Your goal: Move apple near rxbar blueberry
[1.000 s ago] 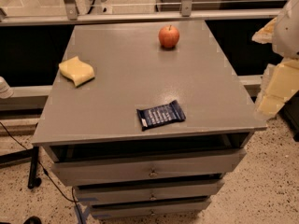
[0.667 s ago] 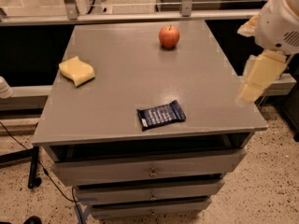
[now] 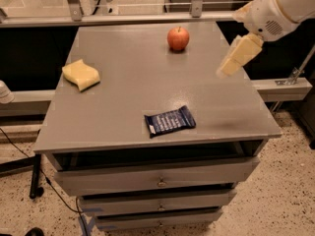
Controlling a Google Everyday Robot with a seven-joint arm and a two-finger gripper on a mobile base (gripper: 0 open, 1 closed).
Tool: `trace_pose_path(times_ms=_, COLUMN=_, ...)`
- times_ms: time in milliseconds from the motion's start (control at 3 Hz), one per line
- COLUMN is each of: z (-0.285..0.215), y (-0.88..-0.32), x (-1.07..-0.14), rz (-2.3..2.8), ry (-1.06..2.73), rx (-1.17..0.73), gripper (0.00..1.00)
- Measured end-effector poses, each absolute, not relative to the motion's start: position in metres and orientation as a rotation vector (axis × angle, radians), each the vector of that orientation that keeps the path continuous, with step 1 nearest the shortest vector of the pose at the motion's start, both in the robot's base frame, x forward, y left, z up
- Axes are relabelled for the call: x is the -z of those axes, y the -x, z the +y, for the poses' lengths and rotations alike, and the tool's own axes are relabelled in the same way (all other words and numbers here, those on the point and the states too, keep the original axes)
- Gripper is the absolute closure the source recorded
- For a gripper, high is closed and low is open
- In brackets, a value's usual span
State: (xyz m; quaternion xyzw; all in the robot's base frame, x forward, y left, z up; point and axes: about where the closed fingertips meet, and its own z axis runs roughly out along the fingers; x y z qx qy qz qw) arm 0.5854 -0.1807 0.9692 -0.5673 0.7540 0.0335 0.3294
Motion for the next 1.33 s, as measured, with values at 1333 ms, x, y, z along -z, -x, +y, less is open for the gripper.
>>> trace_pose_path(times_ms=1333, z=-0.147, y=-0.708, x=-0.949, rz=1.748, ry=1.088, rx=-0.358, gripper=0.0)
